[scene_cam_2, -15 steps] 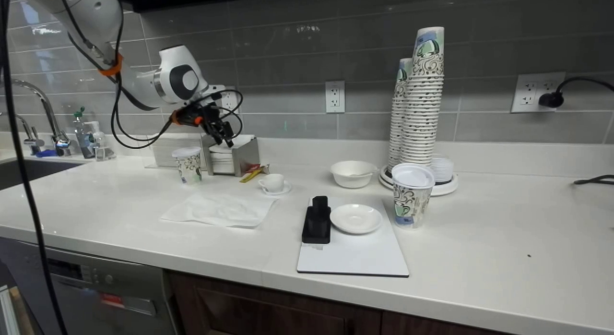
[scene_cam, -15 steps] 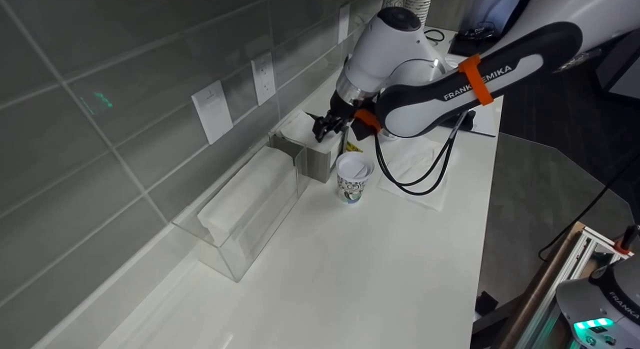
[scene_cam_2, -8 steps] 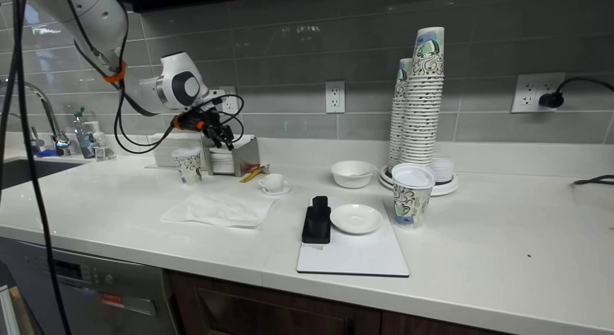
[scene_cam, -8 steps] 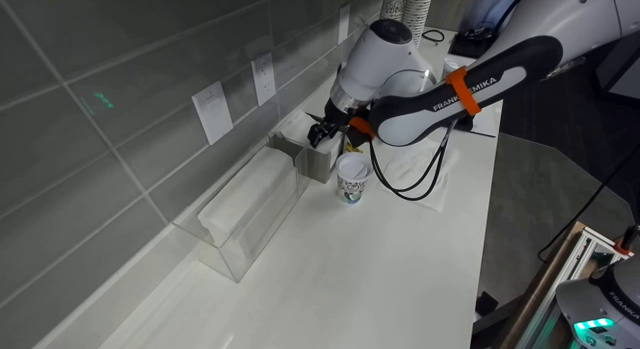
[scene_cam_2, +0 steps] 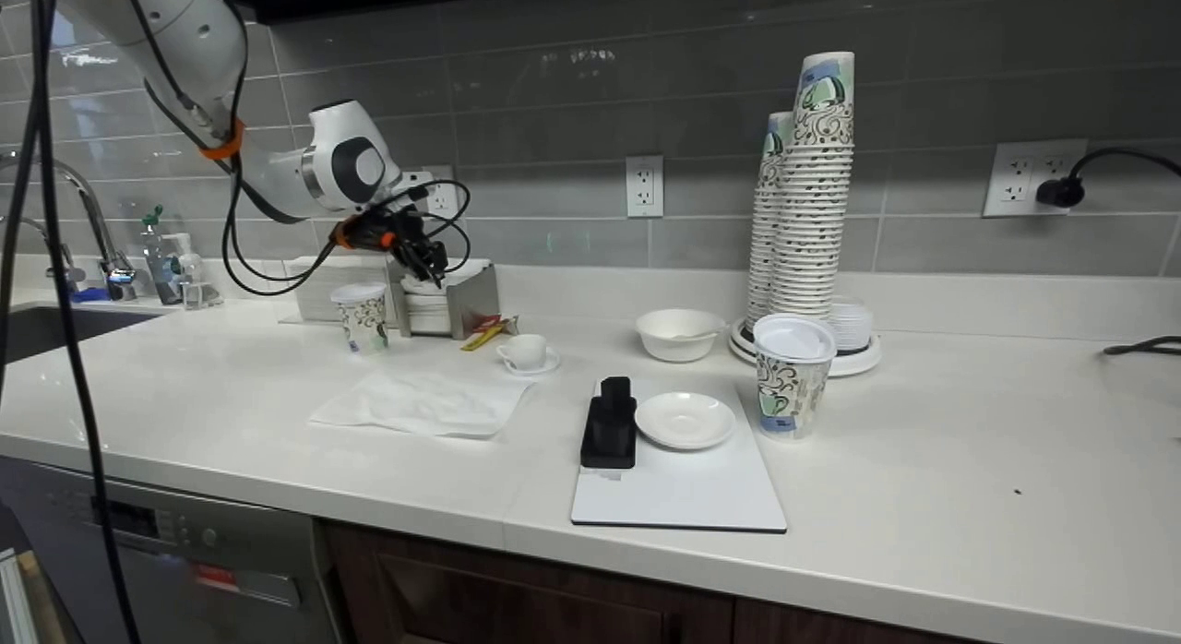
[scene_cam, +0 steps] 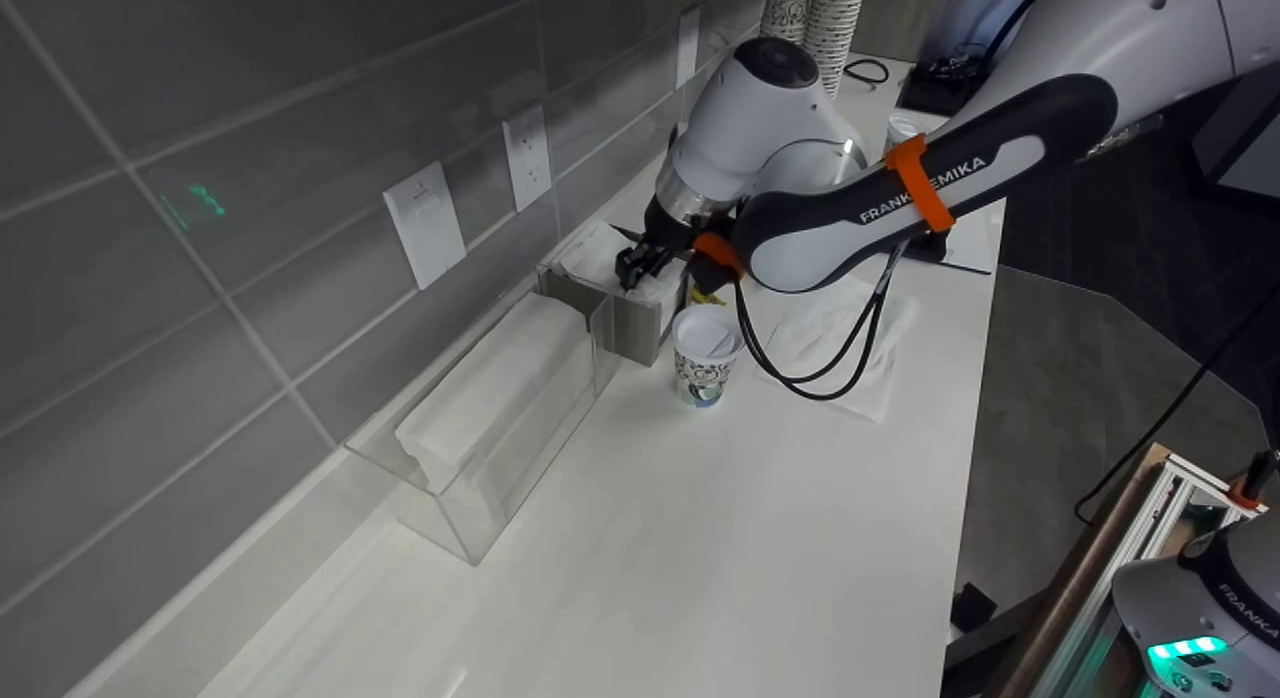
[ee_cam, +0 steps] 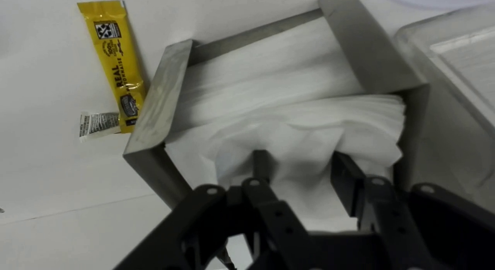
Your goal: Transfer one serviette to the counter
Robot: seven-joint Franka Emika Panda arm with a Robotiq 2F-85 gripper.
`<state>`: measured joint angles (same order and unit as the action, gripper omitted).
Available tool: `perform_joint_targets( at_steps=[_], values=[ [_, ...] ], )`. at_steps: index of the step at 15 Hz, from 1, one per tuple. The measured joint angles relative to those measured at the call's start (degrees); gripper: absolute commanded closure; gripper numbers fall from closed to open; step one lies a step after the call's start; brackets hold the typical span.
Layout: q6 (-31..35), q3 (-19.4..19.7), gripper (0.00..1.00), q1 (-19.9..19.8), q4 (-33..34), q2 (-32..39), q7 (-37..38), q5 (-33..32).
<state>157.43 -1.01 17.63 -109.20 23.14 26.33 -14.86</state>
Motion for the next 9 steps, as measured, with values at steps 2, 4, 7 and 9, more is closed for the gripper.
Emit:
perform_joint_targets(
  at_steps=[2, 4, 7, 9],
  values=[
    [0.0, 0.2, 0.54, 0.2, 0.1, 0.0, 0.0, 0.0],
    [0.0, 0.5, 0.56, 0.5, 0.1, 0.0, 0.0, 0.0],
    [0.0, 1.1, 0.60, 1.0, 0.4, 0.0, 0.0, -0.1],
    [0.0, 1.6, 0.60, 1.6, 0.7, 0.0, 0.0, -0.1]
  ],
)
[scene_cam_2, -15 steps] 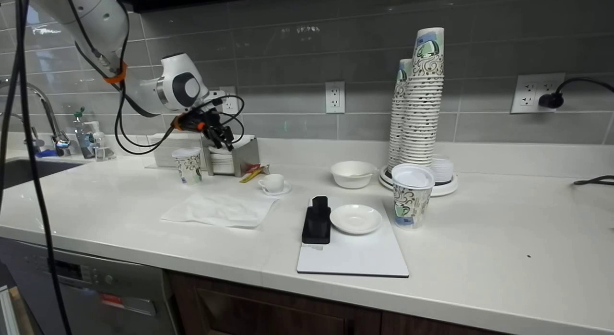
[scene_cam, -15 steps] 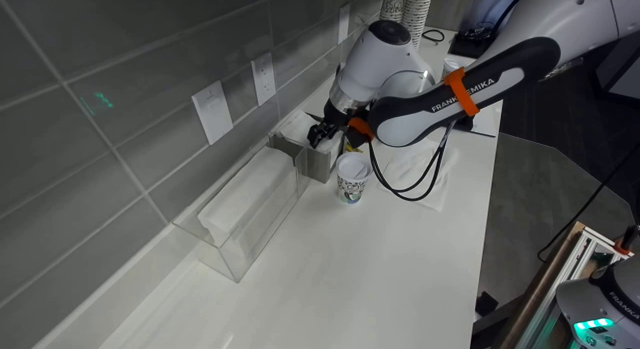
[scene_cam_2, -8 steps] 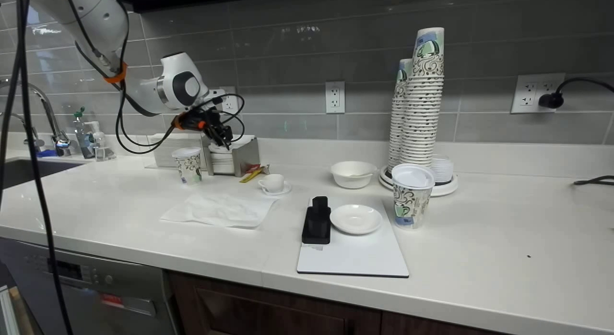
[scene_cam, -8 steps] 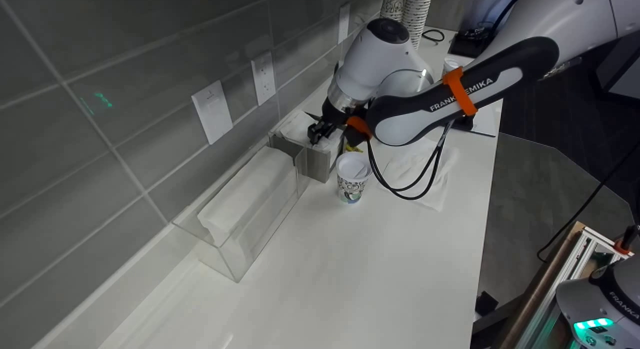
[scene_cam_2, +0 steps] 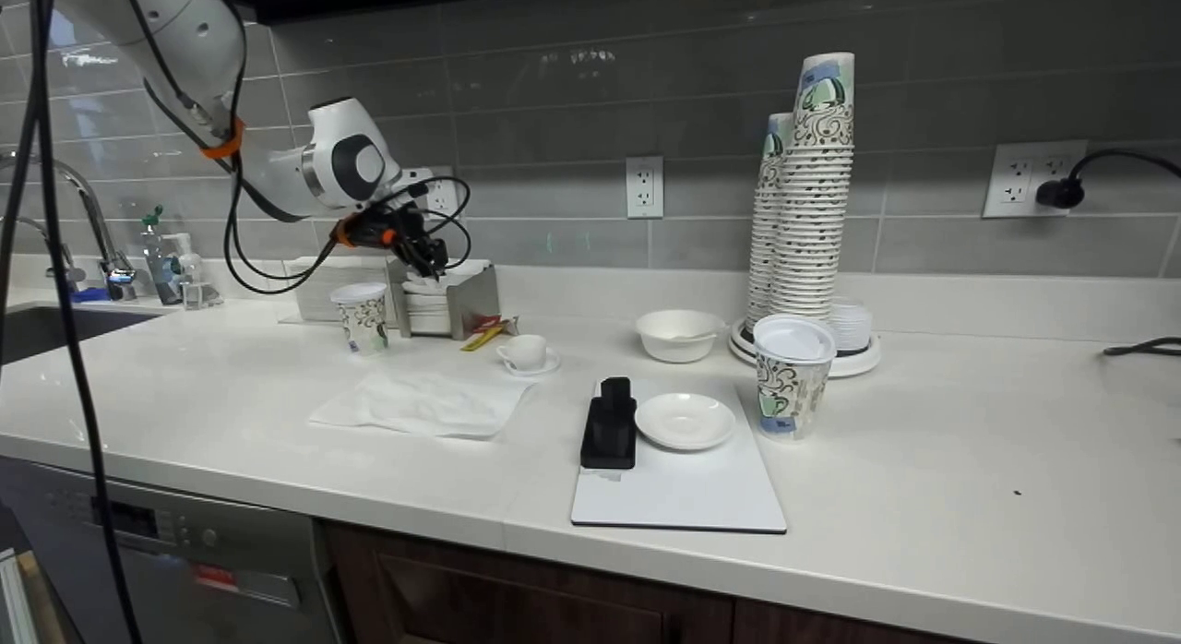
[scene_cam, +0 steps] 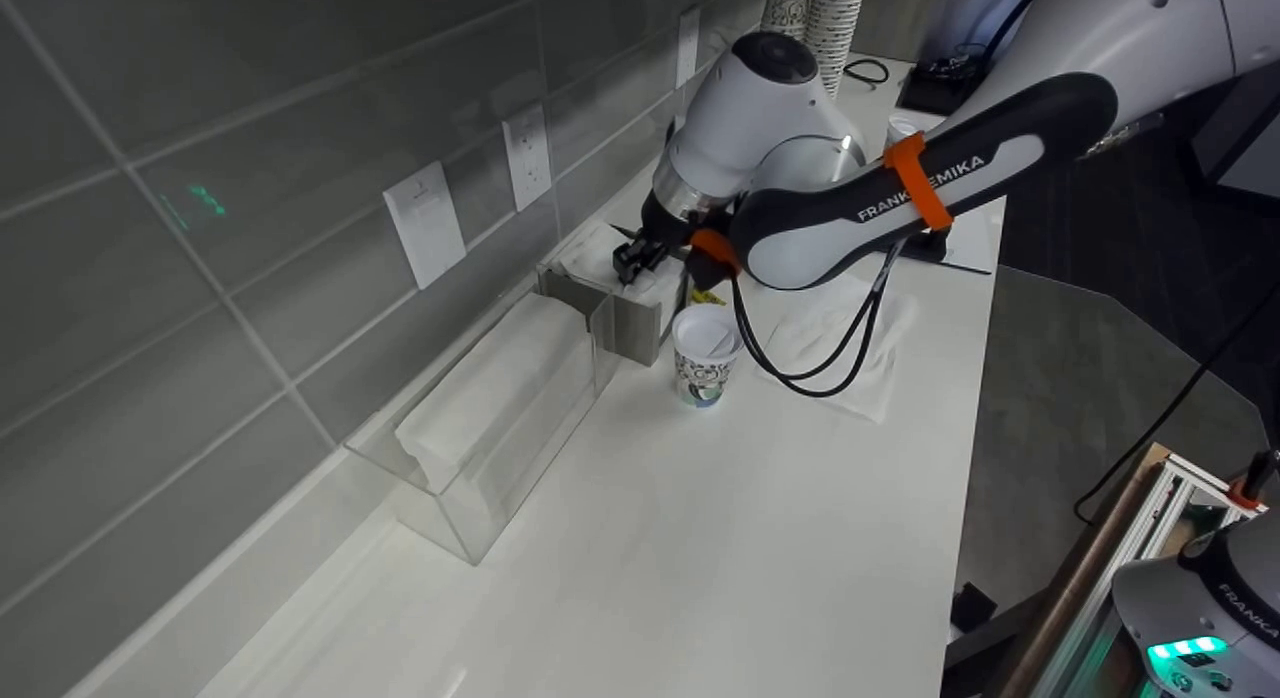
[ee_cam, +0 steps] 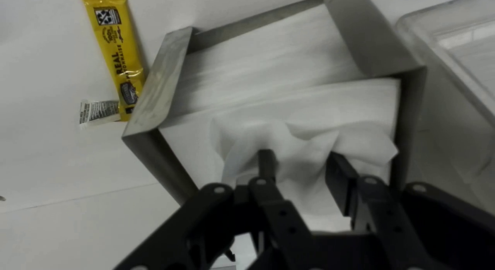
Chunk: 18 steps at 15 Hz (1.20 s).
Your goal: Transfer one serviette to the counter
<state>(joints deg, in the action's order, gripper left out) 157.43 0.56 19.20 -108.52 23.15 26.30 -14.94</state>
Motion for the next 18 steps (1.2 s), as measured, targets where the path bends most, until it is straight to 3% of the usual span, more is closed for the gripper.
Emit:
perform_joint_targets(
  at_steps=[8, 10, 11, 14, 18],
  values=[
    [0.0, 1.1, 0.61, 1.5, 0.9, 0.0, 0.0, -0.2],
    [0.0, 1.2, 0.65, 1.8, 0.9, 0.0, 0.0, -0.2],
    [0.0, 1.2, 0.73, 1.9, 1.0, 0.0, 0.0, -0.2],
    [0.0, 1.2, 0.84, 2.0, 1.1, 0.0, 0.0, -0.2],
    [0.0, 1.6, 0.83, 2.3, 1.2, 0.0, 0.0, -0.6]
  ],
)
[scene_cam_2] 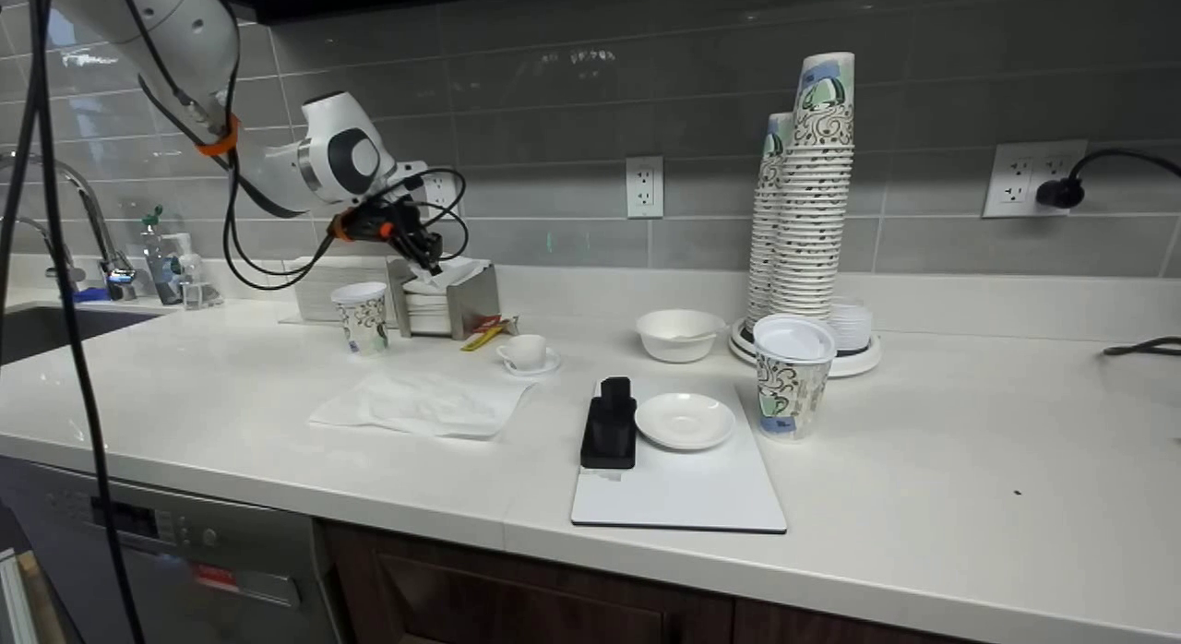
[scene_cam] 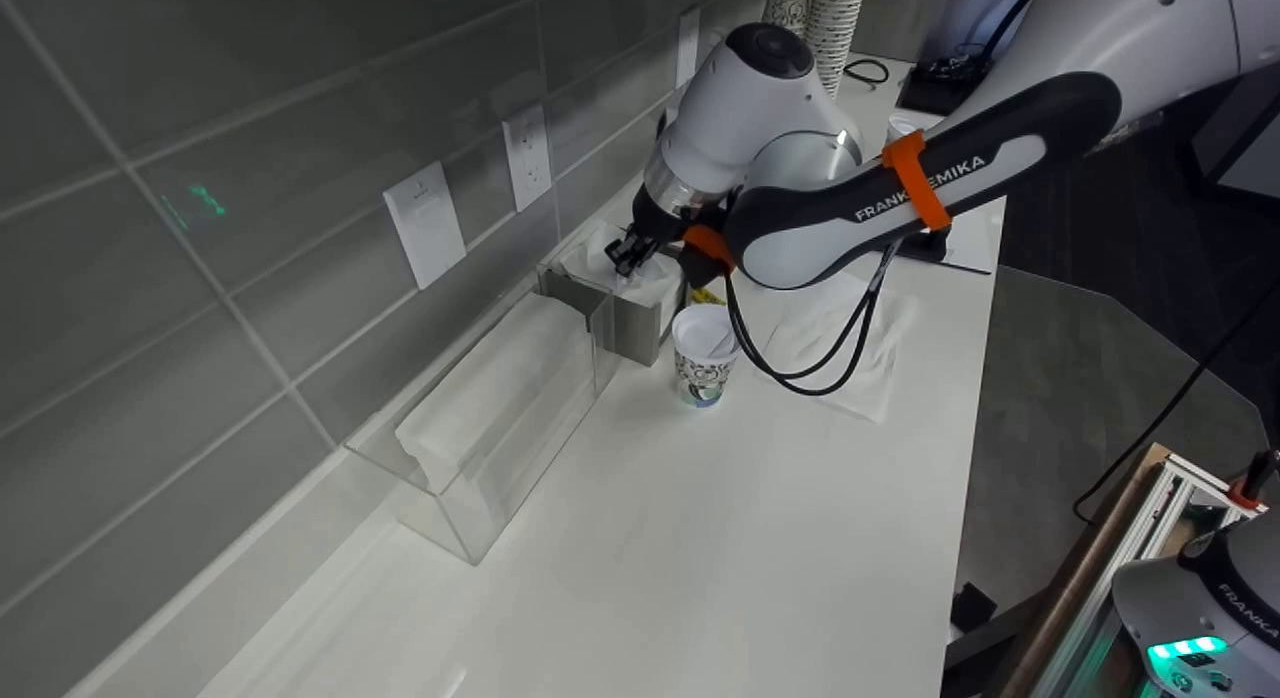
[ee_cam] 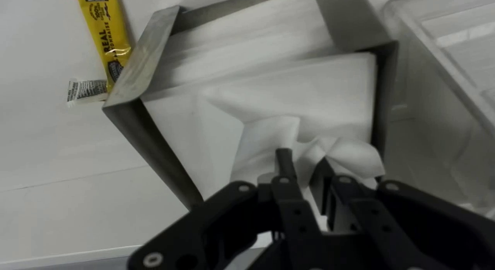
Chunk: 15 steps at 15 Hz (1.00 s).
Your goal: Transfer one serviette to the counter
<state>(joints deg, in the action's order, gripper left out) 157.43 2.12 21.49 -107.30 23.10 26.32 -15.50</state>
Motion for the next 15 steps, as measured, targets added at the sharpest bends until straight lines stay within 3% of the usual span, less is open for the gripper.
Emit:
perform_joint_targets(
  at_steps=[3, 6, 15],
  values=[
    [0.0, 1.0, 0.85, 0.7, 0.2, -0.3, 0.2, -0.9],
    [0.0, 1.7, 0.97, 1.2, 0.3, -0.9, 0.6, -1.9],
    [-1.1, 1.9, 1.00, 1.3, 0.1, -2.6, 1.8, -2.4]
  ],
)
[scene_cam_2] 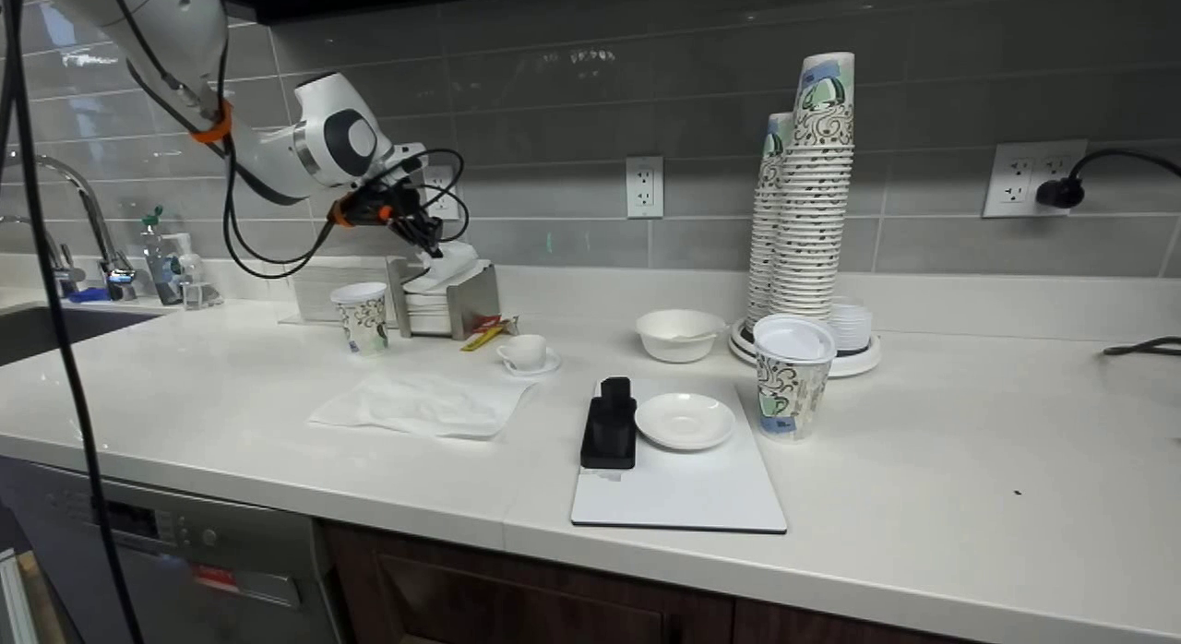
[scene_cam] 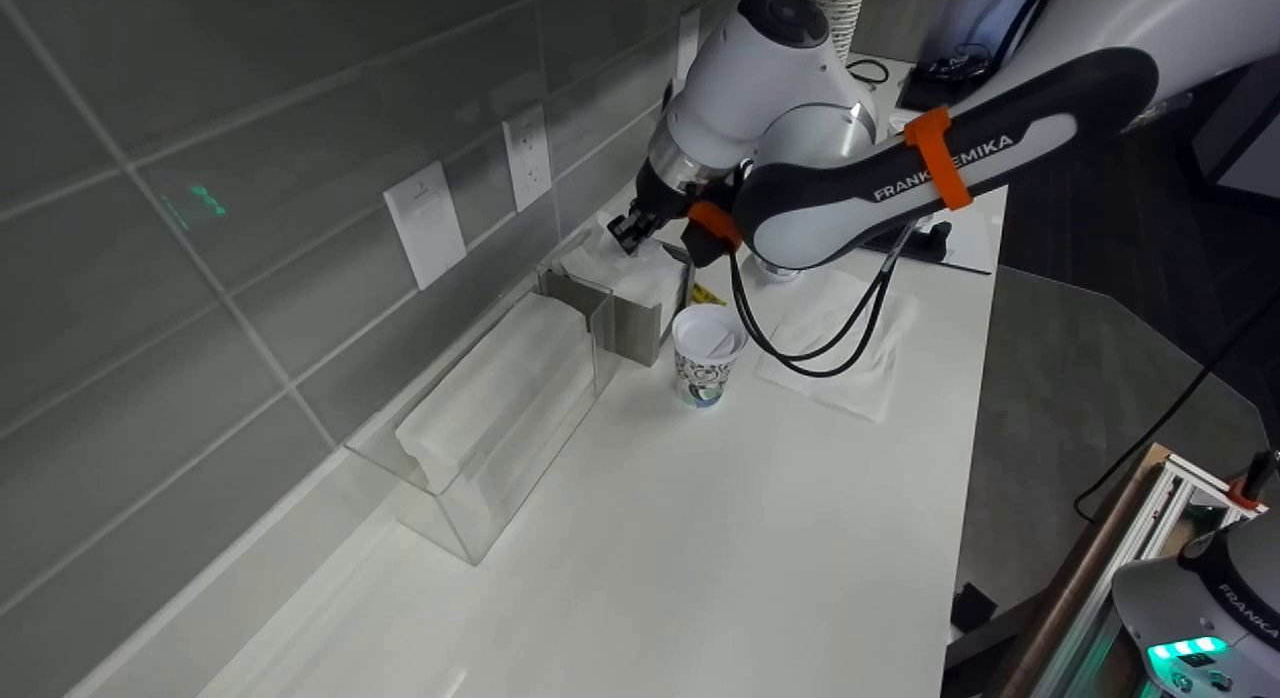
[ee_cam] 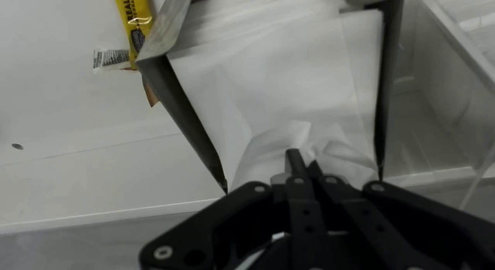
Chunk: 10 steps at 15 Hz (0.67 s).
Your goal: Transfer one serviette to the counter
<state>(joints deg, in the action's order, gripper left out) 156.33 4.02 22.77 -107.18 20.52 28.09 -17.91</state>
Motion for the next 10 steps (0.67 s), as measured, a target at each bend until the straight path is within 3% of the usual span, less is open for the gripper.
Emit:
perform_joint_targets(
  at_steps=[6, 10],
  values=[
    [-10.3, 1.1, 1.00, 0.7, -2.9, -9.7, 12.4, -7.9],
    [-16.9, -0.1, 1.00, -1.7, -6.5, -16.6, 23.9, -15.7]
  ],
)
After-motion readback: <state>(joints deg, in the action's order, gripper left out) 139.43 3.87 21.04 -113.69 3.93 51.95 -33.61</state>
